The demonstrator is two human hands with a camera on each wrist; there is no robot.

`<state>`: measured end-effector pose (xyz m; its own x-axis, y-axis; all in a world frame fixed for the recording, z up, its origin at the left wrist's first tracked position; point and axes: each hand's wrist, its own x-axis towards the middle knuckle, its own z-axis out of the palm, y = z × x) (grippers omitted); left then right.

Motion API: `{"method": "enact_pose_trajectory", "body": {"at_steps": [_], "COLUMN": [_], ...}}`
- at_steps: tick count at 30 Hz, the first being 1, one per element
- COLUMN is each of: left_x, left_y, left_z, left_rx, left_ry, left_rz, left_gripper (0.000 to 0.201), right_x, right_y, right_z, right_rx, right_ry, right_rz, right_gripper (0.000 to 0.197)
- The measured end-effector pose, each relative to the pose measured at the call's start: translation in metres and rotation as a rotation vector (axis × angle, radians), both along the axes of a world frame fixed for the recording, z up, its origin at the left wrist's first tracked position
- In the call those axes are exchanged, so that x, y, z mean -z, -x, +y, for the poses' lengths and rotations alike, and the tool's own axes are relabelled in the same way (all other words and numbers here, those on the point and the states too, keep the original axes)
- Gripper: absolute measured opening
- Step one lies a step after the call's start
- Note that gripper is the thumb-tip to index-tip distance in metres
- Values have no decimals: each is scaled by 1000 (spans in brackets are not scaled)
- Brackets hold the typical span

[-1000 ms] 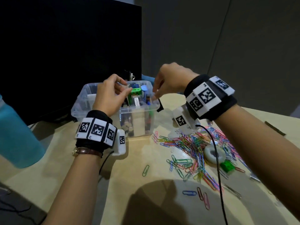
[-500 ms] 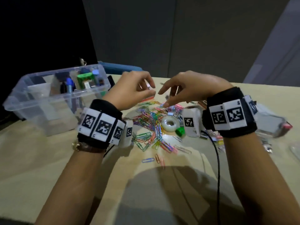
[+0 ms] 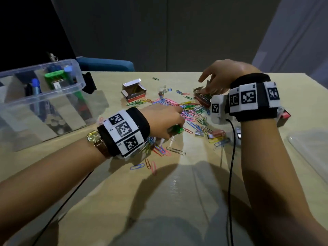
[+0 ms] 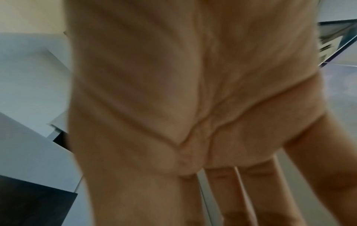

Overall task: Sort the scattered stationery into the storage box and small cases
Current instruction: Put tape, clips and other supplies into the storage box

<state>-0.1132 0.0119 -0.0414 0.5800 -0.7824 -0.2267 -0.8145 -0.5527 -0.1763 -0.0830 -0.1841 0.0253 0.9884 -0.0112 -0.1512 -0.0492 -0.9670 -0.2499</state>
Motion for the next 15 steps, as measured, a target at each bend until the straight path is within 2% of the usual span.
{"method": "enact_pose_trajectory", "body": {"at_steps": [6, 10, 12, 15], "left_x": [-2, 0, -4, -24], "left_y": [-2, -6, -12, -25], "left_z": [-12, -13, -6, 14], "left_rx": [23, 60, 35, -96], "left_ry": [-36, -31, 124, 623], "left_rz": [-17, -30, 49, 215], "left_gripper": [43, 27, 25, 23], "right_x": [-2, -4, -5, -10], "right_y": [-1, 0, 1, 6], "right_z": [-13, -21, -24, -24], "right_rx": [13, 32, 15, -99], "right_ry": [-33, -57, -63, -184], "right_rz": [-4, -1, -2, -50], "right_gripper": [50, 50, 48, 34]}}
